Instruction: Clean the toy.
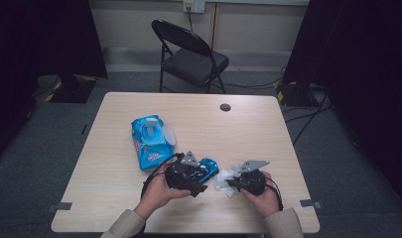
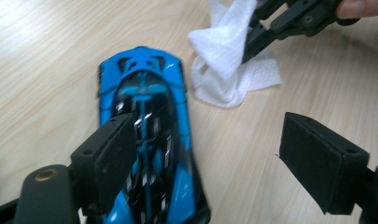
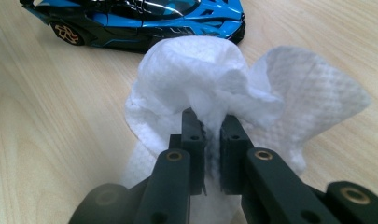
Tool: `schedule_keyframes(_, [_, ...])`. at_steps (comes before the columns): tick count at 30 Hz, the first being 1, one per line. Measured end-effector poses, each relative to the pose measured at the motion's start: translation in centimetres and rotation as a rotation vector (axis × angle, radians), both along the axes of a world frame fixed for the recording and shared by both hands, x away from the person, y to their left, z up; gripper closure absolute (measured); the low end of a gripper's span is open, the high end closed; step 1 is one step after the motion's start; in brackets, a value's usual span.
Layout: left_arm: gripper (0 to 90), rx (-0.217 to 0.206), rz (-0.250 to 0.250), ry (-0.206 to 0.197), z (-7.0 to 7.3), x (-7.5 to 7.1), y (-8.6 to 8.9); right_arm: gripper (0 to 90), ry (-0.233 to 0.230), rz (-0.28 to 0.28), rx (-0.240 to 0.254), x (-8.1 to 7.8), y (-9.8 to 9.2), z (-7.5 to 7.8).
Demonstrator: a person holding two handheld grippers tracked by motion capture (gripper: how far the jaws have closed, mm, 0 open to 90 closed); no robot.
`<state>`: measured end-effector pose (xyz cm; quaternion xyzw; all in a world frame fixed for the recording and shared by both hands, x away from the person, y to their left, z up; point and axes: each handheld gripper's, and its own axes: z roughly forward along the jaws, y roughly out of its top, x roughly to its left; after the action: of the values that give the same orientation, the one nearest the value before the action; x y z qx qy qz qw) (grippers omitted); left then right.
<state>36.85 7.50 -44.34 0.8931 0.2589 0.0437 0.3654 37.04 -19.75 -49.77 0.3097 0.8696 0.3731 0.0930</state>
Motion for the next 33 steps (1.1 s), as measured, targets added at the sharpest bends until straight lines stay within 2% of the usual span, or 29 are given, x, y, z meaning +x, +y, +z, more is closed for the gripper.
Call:
schedule_keyframes(3, [16.8,-0.01,0.008,-0.011,-0.1,-0.3,1.2,85.1,-0.004,0.001,-0.02,-0.1,0.2,0.1])
schedule_keyframes(5, [16.6,0.0,0.006,-0.033,-0.1,-0.6,1.9,85.2,-0.002,-0.001,-0.017,-0.1,0.2,0.1])
schedule_keyframes(9, [16.6,0.001,0.043,-0.03,-0.3,-1.1,3.6,85.3,0.0,-0.003,-0.011,-0.1,0.1,0.1])
schedule_keyframes(12, [16.5,0.008,0.059,-0.046,-0.8,-1.4,4.7,85.3,0.001,-0.003,-0.01,-0.1,0.1,0.1])
schedule_keyframes(15, [16.4,-0.011,0.074,-0.051,-1.2,-1.5,5.4,85.3,0.005,-0.007,0.0,-0.1,0.1,0.0])
schedule_keyframes(18, [16.2,-0.011,0.086,-0.047,-1.9,-1.4,5.2,85.3,0.003,-0.005,-0.003,-0.1,0.1,0.0])
schedule_keyframes(19, [16.2,-0.009,0.076,-0.041,-2.3,-1.4,5.1,85.3,0.003,-0.005,-0.003,-0.1,0.1,0.0])
schedule_keyframes(21, [16.8,-0.006,0.078,-0.065,-3.0,-1.4,4.9,85.3,0.004,-0.007,-0.001,-0.1,0.1,0.0])
schedule_keyframes(25, [16.3,-0.006,0.08,-0.079,-4.1,-1.3,4.4,85.2,0.007,-0.009,0.007,-0.1,0.0,0.0])
schedule_keyframes(28, [16.2,0.013,0.07,-0.101,-4.7,-1.2,3.9,85.2,0.009,-0.008,0.011,0.0,-0.1,-0.1])
schedule_keyframes(30, [16.4,0.006,0.074,-0.134,-4.9,-1.2,3.5,85.2,0.013,-0.009,0.009,0.0,0.0,0.0])
schedule_keyframes(33, [16.2,0.01,0.08,-0.114,-5.4,-0.9,2.8,85.2,0.012,-0.008,0.009,0.0,0.0,0.0])
